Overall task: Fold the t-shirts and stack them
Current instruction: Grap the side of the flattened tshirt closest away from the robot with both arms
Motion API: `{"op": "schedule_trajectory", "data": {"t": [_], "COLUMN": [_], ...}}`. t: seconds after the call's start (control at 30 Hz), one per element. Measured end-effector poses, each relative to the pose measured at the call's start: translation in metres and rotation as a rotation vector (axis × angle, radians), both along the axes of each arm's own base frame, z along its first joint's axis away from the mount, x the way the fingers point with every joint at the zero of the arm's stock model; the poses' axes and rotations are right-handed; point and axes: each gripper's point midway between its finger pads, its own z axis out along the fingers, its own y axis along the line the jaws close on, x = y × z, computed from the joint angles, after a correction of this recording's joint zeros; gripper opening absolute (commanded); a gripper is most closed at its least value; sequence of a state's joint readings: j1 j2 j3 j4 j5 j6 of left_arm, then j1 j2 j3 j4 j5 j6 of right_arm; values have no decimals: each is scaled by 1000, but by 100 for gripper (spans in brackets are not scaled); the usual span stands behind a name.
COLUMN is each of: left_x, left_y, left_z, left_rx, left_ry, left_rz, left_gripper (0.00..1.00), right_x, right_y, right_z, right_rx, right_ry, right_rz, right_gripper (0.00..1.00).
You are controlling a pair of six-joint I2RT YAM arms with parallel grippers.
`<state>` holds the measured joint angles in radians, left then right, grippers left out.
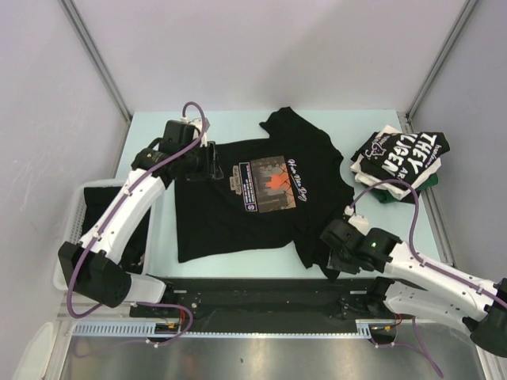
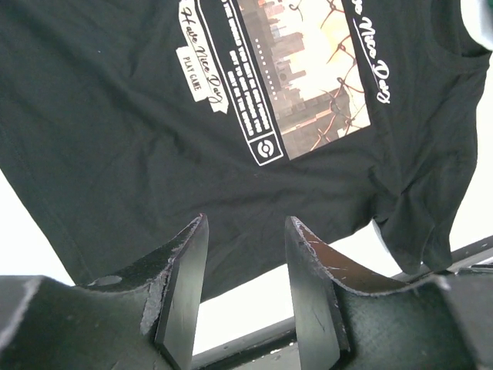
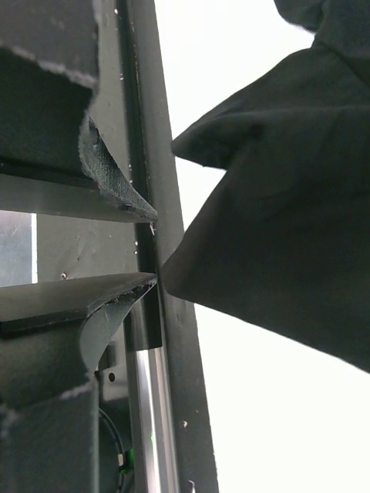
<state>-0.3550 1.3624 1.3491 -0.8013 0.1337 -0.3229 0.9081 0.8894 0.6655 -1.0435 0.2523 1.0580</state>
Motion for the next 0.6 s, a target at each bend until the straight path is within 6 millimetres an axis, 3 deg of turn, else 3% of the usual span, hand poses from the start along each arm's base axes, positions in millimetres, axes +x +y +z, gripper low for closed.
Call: {"op": "schedule_trajectory", "data": {"t": [0.27, 0.6], "left_x": [-6, -9], "left_y": [-4, -6], "left_z": [-3, -4], "left_rx": [18, 30], "left_ry": [13, 19], "left_rz": [-24, -30], "left_gripper": [51, 52], "right_x": [-17, -20], "right_y": [-7, -10], "right_z": [-17, -34], "right_rx": [-61, -162], "right_ry": [25, 47], "right_rz": [-4, -25], "right_gripper": [37, 40]}}
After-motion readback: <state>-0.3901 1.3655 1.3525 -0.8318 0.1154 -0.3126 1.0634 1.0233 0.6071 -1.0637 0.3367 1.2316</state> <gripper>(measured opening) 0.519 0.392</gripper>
